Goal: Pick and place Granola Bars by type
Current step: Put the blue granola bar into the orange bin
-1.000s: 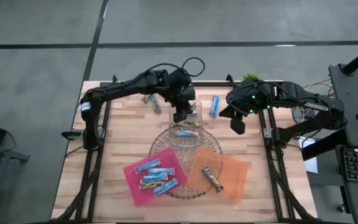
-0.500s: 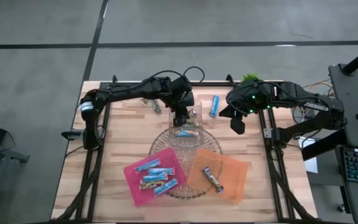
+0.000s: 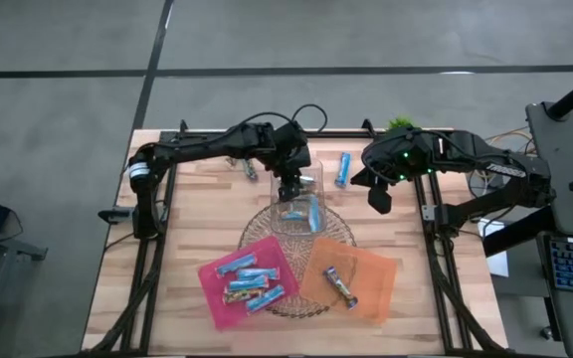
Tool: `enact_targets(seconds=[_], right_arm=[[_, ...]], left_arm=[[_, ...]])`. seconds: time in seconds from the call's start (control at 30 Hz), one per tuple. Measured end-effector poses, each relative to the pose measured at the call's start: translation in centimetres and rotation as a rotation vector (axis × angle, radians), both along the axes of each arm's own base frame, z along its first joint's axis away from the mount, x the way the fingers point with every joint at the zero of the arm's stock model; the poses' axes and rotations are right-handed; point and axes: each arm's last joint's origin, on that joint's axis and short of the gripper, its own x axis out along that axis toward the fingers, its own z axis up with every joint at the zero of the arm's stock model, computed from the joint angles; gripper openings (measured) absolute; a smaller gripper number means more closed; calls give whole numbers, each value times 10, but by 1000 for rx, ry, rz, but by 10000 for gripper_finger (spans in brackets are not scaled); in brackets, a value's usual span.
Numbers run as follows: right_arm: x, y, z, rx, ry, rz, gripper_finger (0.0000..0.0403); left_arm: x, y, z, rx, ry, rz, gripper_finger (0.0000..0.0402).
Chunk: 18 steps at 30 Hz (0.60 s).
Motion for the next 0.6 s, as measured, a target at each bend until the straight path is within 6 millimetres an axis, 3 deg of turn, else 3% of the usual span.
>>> enact_targets(seconds=[0.6], right_arm=[[1,-1,-4,-32,15,-38,13]], left_arm=[[-3,-1,-2,-7,33,-5,157]])
